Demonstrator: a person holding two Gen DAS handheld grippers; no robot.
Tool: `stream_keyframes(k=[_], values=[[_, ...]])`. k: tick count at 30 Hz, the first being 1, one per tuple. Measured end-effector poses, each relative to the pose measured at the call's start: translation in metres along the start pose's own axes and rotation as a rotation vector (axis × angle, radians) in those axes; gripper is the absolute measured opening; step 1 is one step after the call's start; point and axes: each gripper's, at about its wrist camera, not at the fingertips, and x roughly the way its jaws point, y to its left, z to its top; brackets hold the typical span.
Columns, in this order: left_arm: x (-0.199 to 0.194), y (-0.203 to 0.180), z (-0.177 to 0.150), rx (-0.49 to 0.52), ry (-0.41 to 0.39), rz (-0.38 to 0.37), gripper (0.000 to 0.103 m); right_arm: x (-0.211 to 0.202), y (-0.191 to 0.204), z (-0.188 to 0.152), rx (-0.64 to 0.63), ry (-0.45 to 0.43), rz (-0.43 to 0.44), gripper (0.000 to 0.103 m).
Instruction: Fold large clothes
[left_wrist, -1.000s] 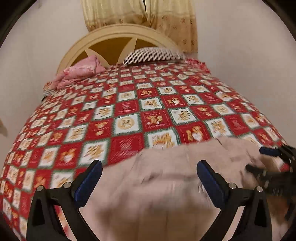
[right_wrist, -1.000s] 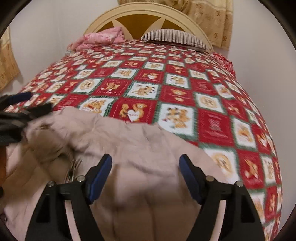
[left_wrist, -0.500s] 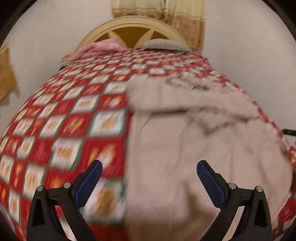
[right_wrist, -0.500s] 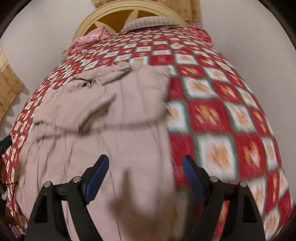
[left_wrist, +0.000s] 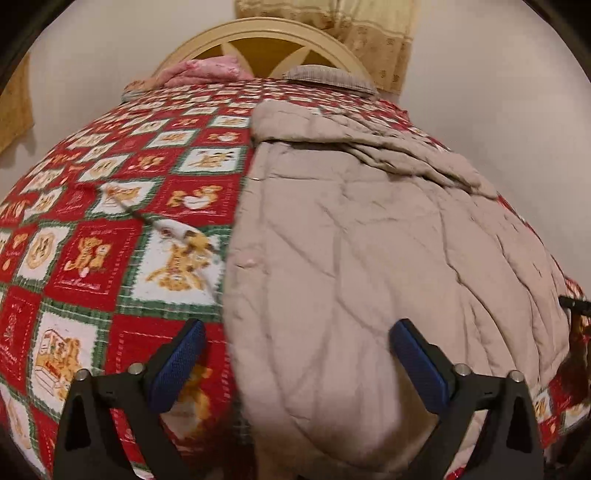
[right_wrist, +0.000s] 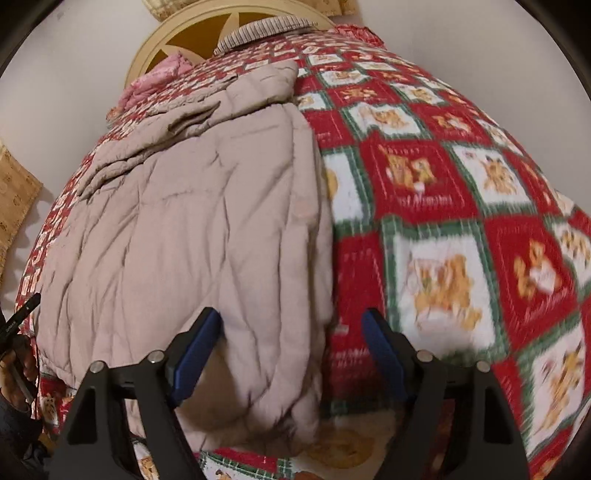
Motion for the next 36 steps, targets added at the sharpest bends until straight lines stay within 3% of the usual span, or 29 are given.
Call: stream_keyframes(k=[2, 3, 5, 7, 8, 12, 16, 19, 22, 24, 27, 33, 36], values=[[-0.001, -0.005, -0.005, 0.020, 0.016, -0.019, 0.060, -0.001, -0.001, -0.005, 0.025, 0.004, 0.043, 0.051], [-0.004, -0.007, -0.009, 0.034, 0.000, -0.021, 0.055, -0.002, 0.000, -0.009, 0.027, 0.009, 0.061, 0.046], [-0.011, -0.013, -0.012, 0.098, -0.033, 0.003, 0.020, -0.002, 0.002, -0.012, 0.016, 0.005, 0.074, 0.030], [-0.025, -0.013, -0.012, 0.094, -0.056, -0.034, 0.013, -0.005, 0.001, -0.015, 0.043, 0.008, 0.137, 0.017], [-0.031, -0.013, -0.011, 0.100, -0.067, -0.041, 0.010, -0.009, -0.002, -0.014, 0.066, 0.010, 0.172, 0.014], [-0.082, -0.010, -0.010, 0.101, -0.146, -0.106, 0.008, -0.034, -0.004, -0.018, 0.079, -0.001, 0.260, 0.013], [-0.142, -0.007, -0.002, 0.084, -0.213, -0.206, 0.008, -0.086, -0.003, -0.029, 0.075, -0.043, 0.348, 0.012], [-0.188, -0.008, 0.013, 0.085, -0.282, -0.311, 0.007, -0.138, 0.002, -0.031, 0.058, -0.111, 0.403, 0.012], [-0.214, -0.011, 0.034, 0.109, -0.342, -0.364, 0.008, -0.188, 0.010, -0.022, 0.031, -0.225, 0.434, 0.012], [-0.209, -0.008, 0.056, 0.111, -0.348, -0.381, 0.008, -0.203, 0.012, -0.004, 0.025, -0.280, 0.456, 0.012], [-0.179, -0.001, 0.094, 0.095, -0.314, -0.403, 0.008, -0.195, 0.015, 0.036, 0.038, -0.299, 0.486, 0.011], [-0.096, 0.032, 0.172, -0.025, -0.184, -0.380, 0.017, -0.118, 0.015, 0.134, 0.148, -0.240, 0.469, 0.011], [-0.076, 0.058, 0.200, -0.118, -0.128, -0.443, 0.021, -0.078, 0.009, 0.174, 0.216, -0.197, 0.448, 0.011]])
